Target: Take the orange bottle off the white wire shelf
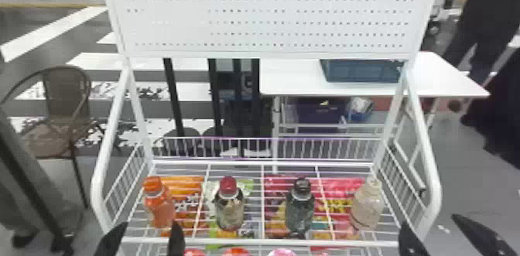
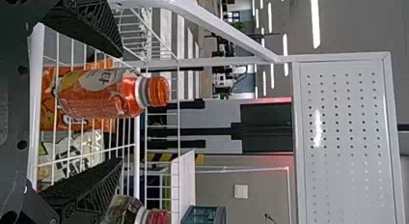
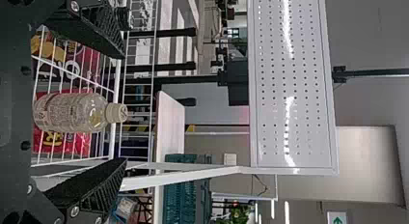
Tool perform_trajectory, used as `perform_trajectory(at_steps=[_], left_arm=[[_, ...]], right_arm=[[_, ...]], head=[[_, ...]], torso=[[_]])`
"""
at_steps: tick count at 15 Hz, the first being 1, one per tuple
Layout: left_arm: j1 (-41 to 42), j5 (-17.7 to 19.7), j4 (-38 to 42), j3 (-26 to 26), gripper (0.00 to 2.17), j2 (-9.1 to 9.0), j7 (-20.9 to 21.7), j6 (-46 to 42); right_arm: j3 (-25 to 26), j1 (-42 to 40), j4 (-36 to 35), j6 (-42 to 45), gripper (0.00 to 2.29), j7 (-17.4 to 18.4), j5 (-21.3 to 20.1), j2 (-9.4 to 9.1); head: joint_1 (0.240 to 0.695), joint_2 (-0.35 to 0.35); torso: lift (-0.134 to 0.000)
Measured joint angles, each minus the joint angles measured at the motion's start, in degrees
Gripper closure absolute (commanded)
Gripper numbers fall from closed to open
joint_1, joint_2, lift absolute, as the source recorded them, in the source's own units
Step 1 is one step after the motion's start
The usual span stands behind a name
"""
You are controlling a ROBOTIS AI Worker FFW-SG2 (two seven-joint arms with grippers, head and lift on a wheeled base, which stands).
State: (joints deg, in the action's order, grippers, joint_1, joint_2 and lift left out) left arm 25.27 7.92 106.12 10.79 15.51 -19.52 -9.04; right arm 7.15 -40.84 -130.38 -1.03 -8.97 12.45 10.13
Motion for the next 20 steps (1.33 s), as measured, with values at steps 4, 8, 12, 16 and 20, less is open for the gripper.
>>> perform_trajectory(at_steps=[4, 8, 12, 16, 20], left_arm=[[-6.32, 2.87, -12.12, 0.85, 0.15, -0.21, 0.86, -6.42], [-11.68, 4.32, -20.63, 2.77, 0.15, -0.17, 1.70, -10.56], [-17.24, 5.20, -28.16, 5.01, 0.15, -0.13, 1.78, -12.54], [-21.45, 7.22, -32.67, 6.10, 0.15, 0.07, 2.04, -13.45], [-23.00, 8.55, -33.11, 6.27, 0.36, 0.66, 2.13, -13.47]], right_arm=[[-0.25, -0.34, -0.11, 0.01, 0.14, 0.01, -0.18, -0.13], [-0.60, -0.89, -0.62, 0.02, 0.14, 0.01, -0.86, -0.18], [-0.56, -1.39, -1.06, 0.02, 0.14, 0.01, -1.17, -0.12], [-0.60, -1.44, -1.05, 0.02, 0.14, 0.01, -1.36, -0.11], [-0.64, -1.18, -0.87, 0.02, 0.14, 0.01, -1.38, -0.13]], head=[[0.499, 0.000], [0.499, 0.000], [0.499, 0.000], [0.499, 0.000], [0.499, 0.000]], torso=[[0.000], [0.000], [0.000], [0.000], [0.000]])
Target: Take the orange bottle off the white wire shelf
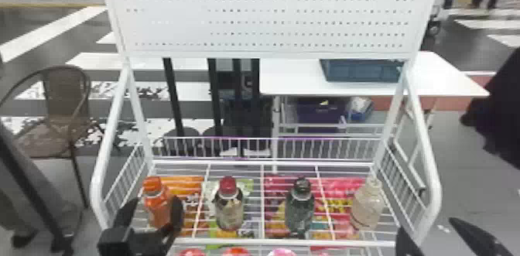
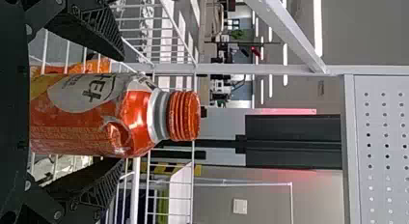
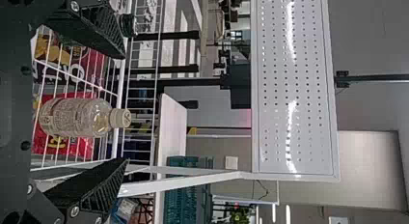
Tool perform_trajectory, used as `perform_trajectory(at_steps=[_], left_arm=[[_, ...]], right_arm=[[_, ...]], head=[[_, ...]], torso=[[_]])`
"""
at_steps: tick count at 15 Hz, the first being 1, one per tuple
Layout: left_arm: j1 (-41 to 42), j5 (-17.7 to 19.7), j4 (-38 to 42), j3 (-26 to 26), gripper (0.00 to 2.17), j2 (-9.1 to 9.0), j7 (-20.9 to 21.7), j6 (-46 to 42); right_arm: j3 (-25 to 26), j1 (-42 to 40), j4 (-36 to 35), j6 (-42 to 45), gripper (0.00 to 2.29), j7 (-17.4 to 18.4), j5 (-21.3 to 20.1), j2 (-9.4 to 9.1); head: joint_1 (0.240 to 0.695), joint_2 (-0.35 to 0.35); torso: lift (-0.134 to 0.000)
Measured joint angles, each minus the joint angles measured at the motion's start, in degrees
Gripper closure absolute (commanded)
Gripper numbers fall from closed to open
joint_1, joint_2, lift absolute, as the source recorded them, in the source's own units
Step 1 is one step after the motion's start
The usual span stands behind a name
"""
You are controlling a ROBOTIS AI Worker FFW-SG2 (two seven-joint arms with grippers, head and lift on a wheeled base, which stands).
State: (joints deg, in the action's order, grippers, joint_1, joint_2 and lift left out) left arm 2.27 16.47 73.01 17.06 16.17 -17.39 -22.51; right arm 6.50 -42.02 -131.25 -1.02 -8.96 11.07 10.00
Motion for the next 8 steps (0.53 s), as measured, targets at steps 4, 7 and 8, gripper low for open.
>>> perform_trajectory(at_steps=[4, 7, 8], left_arm=[[-0.11, 0.18, 0.33, 0.10, 0.67, 0.10, 0.77, 0.10], [0.28, 0.12, 1.16, 0.16, 0.67, 0.18, 0.75, 0.03], [0.59, -0.02, 1.79, 0.16, 0.67, 0.21, 0.54, 0.04]], right_arm=[[0.07, 0.23, 0.11, -0.13, 0.14, 0.00, 0.08, 0.07], [0.07, 0.55, 0.37, -0.18, 0.14, 0.00, 0.16, 0.10], [0.04, 0.68, 0.47, -0.18, 0.14, 0.00, 0.17, 0.11]], head=[[0.499, 0.000], [0.499, 0.000], [0.499, 0.000]], torso=[[0.000], [0.000], [0.000]])
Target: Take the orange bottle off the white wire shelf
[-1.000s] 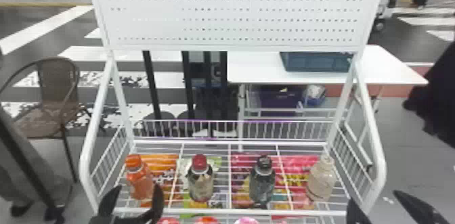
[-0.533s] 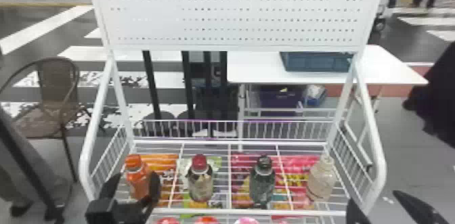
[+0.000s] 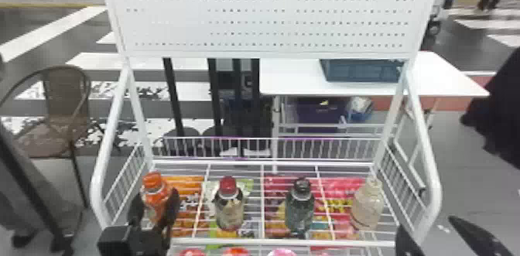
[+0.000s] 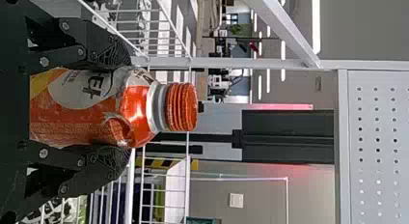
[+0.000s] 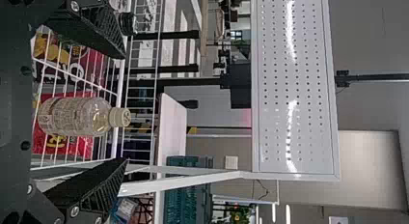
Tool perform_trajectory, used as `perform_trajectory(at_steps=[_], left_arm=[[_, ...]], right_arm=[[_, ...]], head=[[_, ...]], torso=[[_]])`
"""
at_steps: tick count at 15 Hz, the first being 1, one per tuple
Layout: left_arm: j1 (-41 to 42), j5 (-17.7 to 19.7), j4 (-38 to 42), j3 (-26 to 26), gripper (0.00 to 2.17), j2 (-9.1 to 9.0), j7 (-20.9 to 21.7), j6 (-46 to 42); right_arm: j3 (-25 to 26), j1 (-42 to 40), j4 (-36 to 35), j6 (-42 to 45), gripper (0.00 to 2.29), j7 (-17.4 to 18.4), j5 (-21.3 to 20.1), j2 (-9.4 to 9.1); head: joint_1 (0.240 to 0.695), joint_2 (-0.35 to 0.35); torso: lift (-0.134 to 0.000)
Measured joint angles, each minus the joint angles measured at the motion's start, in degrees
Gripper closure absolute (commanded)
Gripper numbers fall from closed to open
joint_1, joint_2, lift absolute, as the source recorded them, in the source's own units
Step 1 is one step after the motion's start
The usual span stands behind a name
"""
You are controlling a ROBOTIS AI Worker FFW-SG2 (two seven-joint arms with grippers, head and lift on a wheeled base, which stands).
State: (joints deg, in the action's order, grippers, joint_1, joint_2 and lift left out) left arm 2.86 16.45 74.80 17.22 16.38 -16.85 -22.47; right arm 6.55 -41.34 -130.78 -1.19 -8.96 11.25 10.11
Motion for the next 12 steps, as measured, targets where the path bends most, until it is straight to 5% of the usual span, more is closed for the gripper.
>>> perform_trajectory(at_steps=[5, 12], left_arm=[[5.53, -1.98, 14.03, -0.16, 0.67, 1.24, -1.04, 2.17], [16.19, -4.70, 35.65, -4.46, 0.67, 2.85, -3.19, 16.96]], right_arm=[[-0.11, 0.62, 0.36, 0.00, 0.14, 0.00, 0.06, 0.06], [-0.23, 1.25, 0.78, 0.00, 0.14, 0.00, 0.23, 0.29]], head=[[0.499, 0.000], [0.499, 0.000]], torso=[[0.000], [0.000]])
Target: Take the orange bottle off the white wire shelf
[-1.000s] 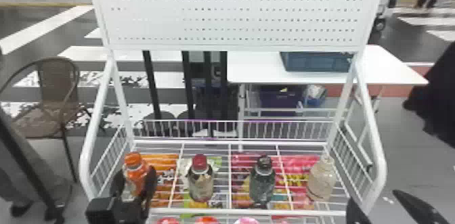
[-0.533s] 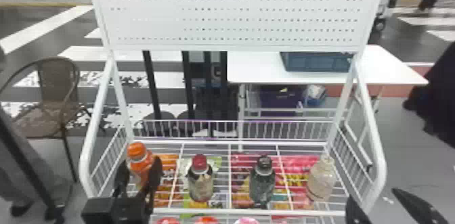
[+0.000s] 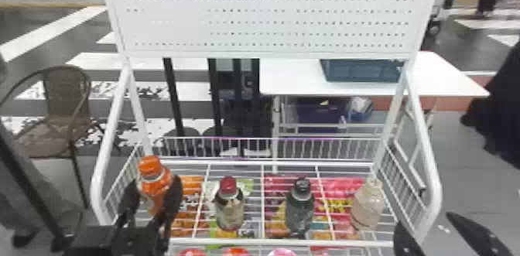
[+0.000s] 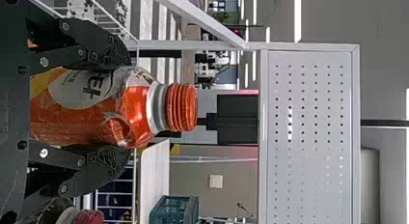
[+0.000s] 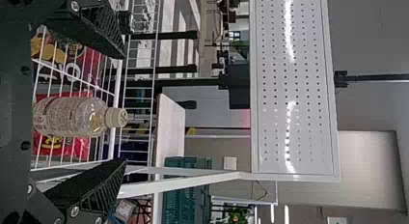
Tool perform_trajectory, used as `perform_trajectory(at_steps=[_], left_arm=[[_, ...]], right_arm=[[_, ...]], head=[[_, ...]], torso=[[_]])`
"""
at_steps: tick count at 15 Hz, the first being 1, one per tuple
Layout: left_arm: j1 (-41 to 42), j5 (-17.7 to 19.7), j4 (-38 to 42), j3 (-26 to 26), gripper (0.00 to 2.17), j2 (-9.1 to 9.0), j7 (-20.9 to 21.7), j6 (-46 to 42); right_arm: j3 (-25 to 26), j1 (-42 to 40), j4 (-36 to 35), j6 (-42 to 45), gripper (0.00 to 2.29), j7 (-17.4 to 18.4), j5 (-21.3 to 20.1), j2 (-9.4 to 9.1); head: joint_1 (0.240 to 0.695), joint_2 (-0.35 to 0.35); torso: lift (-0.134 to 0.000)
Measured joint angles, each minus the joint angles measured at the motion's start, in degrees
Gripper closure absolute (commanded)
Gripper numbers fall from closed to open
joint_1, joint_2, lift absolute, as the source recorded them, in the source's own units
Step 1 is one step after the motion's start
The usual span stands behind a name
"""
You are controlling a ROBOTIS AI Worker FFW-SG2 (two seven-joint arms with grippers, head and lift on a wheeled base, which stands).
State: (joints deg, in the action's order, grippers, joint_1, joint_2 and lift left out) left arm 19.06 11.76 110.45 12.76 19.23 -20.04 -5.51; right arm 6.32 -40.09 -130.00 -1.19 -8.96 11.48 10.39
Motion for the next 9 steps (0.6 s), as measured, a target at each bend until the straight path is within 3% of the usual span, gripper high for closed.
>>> perform_trajectory(at_steps=[9], left_arm=[[14.62, -5.61, 14.84, -4.91, 0.65, 0.11, 1.59, 1.11]], right_arm=[[0.18, 0.27, 0.53, -0.52, 0.14, 0.00, 0.12, 0.51]], head=[[0.499, 0.000]], torso=[[0.000]])
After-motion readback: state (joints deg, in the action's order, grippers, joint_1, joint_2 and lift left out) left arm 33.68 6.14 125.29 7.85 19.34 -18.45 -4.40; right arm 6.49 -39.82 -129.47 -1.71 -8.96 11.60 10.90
